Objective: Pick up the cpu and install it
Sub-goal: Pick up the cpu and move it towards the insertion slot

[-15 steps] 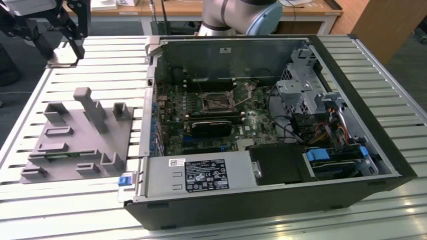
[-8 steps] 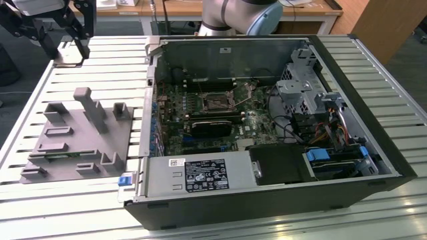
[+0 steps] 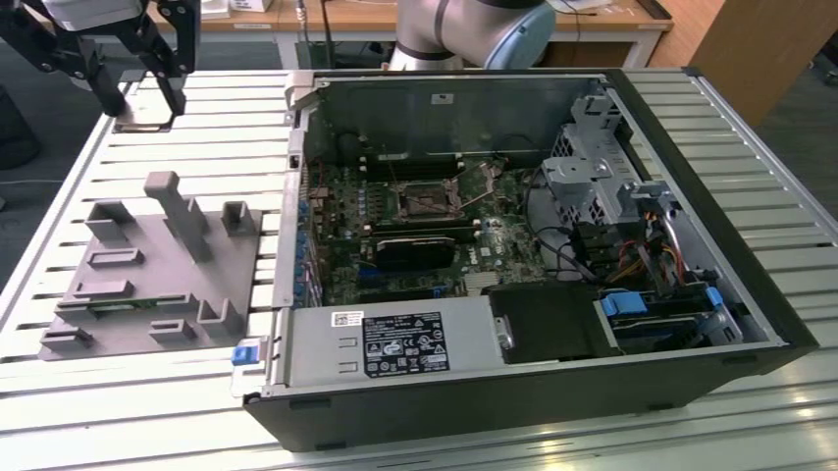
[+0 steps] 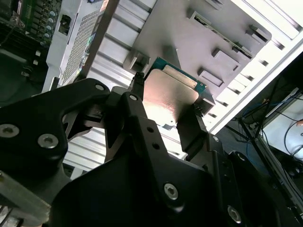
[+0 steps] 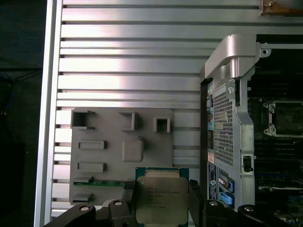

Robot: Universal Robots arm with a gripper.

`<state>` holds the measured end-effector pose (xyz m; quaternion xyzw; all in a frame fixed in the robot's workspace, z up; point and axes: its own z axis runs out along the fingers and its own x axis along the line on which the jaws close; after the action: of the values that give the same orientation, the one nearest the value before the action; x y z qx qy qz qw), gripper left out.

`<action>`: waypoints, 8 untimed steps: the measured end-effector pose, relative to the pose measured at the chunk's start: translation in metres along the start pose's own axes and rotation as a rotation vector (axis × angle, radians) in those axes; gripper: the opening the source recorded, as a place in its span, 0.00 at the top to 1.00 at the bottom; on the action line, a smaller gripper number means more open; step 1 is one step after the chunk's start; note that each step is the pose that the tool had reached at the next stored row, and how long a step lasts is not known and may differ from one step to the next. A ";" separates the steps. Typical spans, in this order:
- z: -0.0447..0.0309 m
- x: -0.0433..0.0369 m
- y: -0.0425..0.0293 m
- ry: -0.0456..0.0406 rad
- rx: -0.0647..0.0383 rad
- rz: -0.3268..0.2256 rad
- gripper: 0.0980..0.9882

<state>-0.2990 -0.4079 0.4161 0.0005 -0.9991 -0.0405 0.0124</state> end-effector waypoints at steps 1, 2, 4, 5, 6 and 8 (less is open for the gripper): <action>0.0000 -0.0009 0.0000 0.0000 0.000 0.000 0.51; -0.0001 -0.0018 0.0000 0.0001 0.000 0.000 0.51; -0.0001 -0.0035 0.0000 0.0002 0.000 0.000 0.51; -0.0001 -0.0044 0.0000 0.0003 0.000 0.000 0.51; -0.0002 -0.0053 0.0000 0.0003 0.000 0.000 0.51; -0.0002 -0.0070 0.0000 0.0004 0.000 0.000 0.51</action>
<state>-0.2920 -0.4079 0.4161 0.0005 -0.9991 -0.0404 0.0126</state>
